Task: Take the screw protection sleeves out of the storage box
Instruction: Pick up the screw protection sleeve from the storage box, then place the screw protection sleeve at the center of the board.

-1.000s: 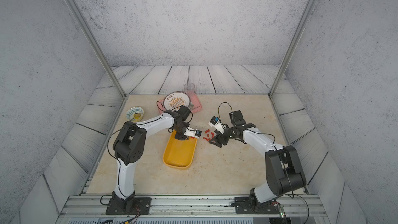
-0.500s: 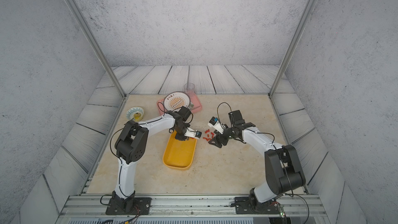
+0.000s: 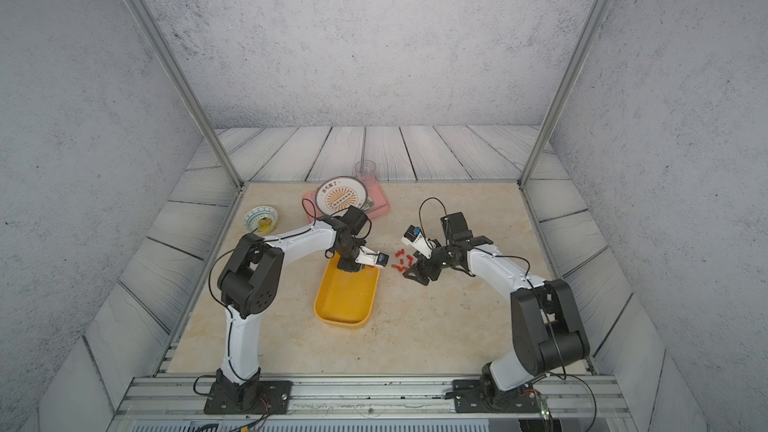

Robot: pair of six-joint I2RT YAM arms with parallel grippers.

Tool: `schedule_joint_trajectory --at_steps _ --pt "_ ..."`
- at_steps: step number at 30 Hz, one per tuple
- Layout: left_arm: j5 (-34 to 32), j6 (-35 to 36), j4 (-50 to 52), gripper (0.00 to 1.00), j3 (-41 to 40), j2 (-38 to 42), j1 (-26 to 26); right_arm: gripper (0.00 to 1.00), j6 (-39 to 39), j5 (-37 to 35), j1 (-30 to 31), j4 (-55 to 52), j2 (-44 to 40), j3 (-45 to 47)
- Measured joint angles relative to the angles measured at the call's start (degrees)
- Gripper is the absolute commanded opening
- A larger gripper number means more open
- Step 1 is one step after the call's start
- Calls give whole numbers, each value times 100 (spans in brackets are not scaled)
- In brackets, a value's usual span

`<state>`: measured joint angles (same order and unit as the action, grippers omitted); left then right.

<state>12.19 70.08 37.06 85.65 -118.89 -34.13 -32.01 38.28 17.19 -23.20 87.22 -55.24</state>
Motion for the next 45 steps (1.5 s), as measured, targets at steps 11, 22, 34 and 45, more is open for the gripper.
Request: schedule_joint_trajectory --at_steps 11,22,34,45 --pt "557 -723 192 5 -24 872 -13 83 98 -256 -103 -197 9 -234" --pt "1064 -1611 306 7 1106 426 -1110 83 1134 -280 -1600 39 9 -374" --pt "634 -1620 527 11 1943 -1154 -1211 83 1438 -483 -1808 114 0 -374" --pt "603 -1615 802 25 2031 -1141 -1211 83 1438 -476 -1812 111 0 -374"
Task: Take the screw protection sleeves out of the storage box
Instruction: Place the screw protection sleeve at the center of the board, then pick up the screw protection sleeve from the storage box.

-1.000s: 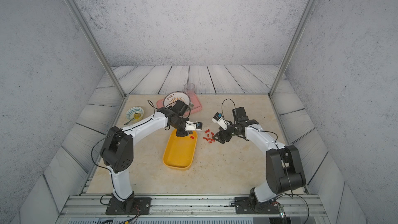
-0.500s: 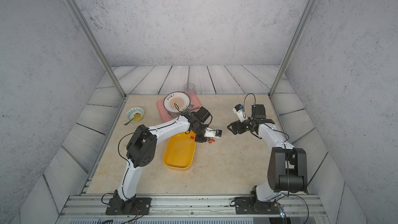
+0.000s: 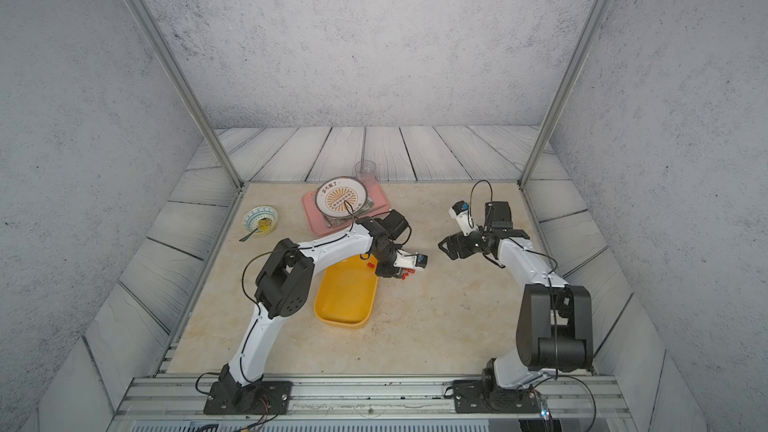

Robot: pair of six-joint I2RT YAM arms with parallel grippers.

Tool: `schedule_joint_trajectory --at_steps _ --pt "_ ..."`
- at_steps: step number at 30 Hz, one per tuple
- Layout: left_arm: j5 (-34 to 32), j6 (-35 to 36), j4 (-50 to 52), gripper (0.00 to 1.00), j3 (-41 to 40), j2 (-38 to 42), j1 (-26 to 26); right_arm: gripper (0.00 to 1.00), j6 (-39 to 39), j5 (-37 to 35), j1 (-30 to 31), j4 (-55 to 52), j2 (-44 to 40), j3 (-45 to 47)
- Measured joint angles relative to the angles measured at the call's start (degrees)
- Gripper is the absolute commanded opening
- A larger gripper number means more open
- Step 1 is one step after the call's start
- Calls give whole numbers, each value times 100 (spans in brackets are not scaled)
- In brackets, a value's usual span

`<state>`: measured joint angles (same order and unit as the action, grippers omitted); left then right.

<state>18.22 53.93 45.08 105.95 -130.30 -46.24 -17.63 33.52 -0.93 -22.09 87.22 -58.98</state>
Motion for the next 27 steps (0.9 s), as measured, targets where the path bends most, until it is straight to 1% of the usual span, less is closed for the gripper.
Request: schedule_joint_trajectory --at_steps 4,8,10,14,18,21,27 --pt "11 -2 79 24 -133 363 24 83 -2 0 0 0 0 0" --pt "114 24 151 23 -664 1233 129 83 -15 33 0 0 0 0" --pt "184 103 170 23 -994 1762 286 83 -17 46 0 -2 0 0" --pt "260 354 190 23 -1532 2350 730 83 -22 96 0 -2 0 0" --pt "223 741 98 23 -2004 2312 1115 83 -129 378 15 -4 -2 9" --pt "151 1010 -15 23 -2214 2079 1172 82 -334 708 125 70 -96 162" --pt "116 1325 -400 23 -2234 1661 1132 82 -970 997 1032 131 -352 496"
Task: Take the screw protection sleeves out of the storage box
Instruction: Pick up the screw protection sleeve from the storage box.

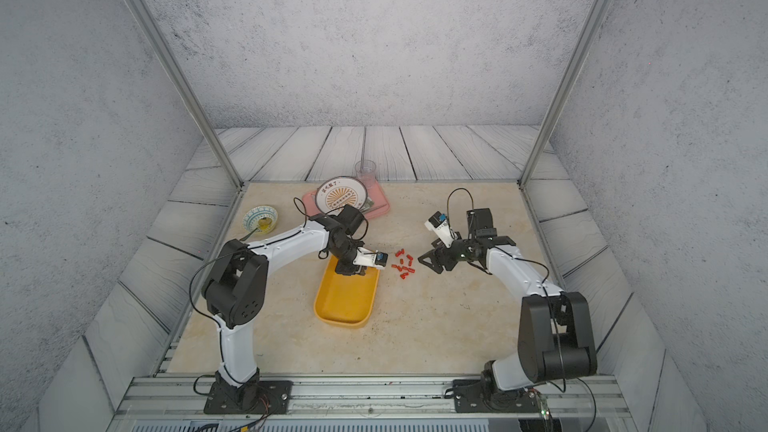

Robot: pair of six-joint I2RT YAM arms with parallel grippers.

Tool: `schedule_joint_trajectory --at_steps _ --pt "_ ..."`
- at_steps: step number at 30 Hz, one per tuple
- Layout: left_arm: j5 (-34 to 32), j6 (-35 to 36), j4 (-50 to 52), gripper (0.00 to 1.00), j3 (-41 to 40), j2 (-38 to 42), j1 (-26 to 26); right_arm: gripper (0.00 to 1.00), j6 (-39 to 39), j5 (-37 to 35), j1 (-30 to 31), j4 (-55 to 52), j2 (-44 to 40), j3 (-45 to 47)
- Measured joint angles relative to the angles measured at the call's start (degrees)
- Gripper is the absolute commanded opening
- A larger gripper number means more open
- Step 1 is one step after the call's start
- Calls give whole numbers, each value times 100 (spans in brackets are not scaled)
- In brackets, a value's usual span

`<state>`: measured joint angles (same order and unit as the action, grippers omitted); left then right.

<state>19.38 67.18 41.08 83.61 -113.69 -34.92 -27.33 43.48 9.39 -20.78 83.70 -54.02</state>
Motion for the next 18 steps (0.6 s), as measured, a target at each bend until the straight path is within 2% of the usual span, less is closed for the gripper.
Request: schedule_joint_trajectory --at_steps 6,18 --pt "-125 184 -323 23 2 -297 0 82 -426 9 514 -13 4 63" --pt "-271 295 -750 22 2 -378 2 82 -608 -103 529 -103 24 57"
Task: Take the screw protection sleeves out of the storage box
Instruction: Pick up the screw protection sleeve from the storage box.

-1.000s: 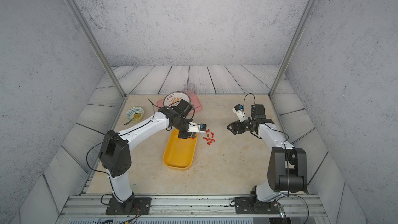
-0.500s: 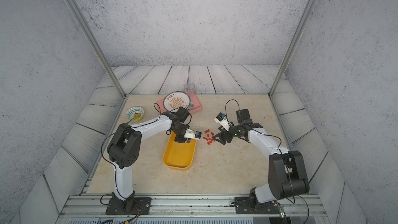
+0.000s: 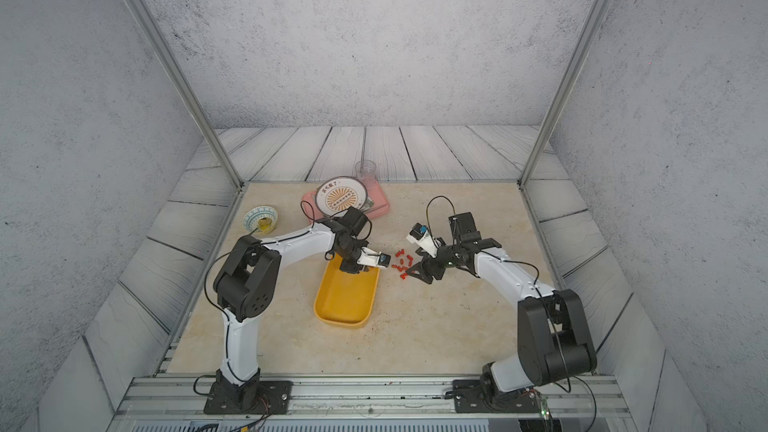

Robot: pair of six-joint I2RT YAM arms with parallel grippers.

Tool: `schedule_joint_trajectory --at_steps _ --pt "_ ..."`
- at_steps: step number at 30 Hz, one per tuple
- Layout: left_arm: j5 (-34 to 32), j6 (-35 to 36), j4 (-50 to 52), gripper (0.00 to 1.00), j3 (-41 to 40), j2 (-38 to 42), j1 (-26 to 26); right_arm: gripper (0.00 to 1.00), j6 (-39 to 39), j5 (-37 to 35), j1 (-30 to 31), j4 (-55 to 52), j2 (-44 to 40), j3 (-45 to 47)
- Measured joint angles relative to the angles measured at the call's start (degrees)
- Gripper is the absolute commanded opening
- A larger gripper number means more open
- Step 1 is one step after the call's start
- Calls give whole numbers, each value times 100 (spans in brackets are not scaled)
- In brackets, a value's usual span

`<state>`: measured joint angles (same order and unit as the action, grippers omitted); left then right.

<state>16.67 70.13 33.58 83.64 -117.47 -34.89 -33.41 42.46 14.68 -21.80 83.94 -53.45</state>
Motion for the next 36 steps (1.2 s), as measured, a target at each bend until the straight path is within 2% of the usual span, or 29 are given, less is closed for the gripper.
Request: schedule_joint_trajectory --at_steps 23,33,36 --pt "-46 68 -96 22 286 -343 -22 82 -72 -205 0 -114 39 -26" --pt "-81 87 -107 9 299 -352 -26 82 -72 -210 0 -116 39 -28" --pt "-79 -11 -114 7 289 -330 -26 82 -72 -214 0 -118 39 -26"
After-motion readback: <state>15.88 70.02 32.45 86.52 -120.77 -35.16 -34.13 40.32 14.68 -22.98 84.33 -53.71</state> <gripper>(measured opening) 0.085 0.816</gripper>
